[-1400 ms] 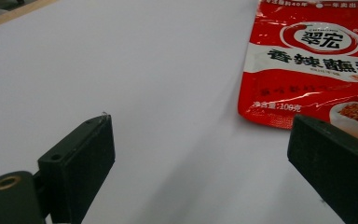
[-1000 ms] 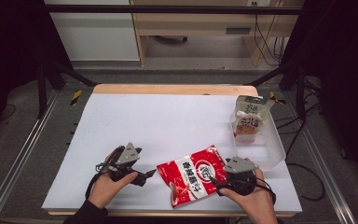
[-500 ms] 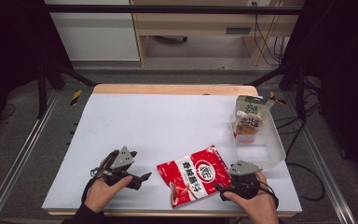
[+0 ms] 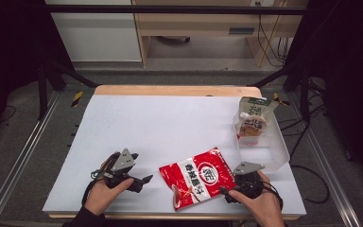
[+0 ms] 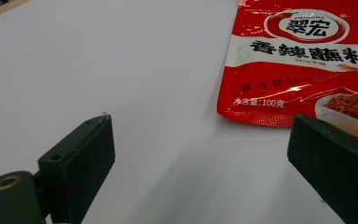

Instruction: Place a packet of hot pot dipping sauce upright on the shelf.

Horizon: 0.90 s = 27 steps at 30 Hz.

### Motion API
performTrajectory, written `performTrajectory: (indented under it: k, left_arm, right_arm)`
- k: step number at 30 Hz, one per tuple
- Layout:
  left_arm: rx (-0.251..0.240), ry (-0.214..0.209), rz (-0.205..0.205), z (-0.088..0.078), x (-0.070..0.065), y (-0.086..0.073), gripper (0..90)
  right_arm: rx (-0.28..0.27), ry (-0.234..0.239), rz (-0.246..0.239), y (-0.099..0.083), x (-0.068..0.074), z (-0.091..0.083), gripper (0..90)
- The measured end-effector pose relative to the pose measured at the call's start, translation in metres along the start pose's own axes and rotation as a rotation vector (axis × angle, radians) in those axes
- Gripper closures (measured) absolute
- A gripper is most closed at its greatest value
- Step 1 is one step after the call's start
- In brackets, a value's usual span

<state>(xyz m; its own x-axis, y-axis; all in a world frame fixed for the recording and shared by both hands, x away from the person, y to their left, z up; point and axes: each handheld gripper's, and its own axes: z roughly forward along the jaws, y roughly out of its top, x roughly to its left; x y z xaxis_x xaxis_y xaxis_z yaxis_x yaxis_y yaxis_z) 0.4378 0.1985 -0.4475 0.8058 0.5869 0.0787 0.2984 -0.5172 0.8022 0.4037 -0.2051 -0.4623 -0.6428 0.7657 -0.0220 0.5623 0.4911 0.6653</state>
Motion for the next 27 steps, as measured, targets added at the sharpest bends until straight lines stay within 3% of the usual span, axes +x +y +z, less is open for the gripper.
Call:
performTrajectory:
  k: [13, 21, 27]
  left_arm:
    - [0.002, -0.005, 0.007, 0.0002, -0.0005, 0.0004, 7.5]
    - [0.001, -0.008, 0.005, -0.0001, 0.0001, 0.0004, 7.5]
    - [0.004, -0.019, 0.013, 0.0008, -0.0013, 0.0006, 7.5]
  right_arm:
    - [0.05, 0.014, 0.002, -0.0024, -0.0015, 0.0063, 11.4]
    - [0.021, 0.034, -0.006, -0.0029, -0.0013, 0.0044, 11.3]
    - [0.047, 0.047, 0.021, -0.0036, -0.0052, 0.0028, 12.5]
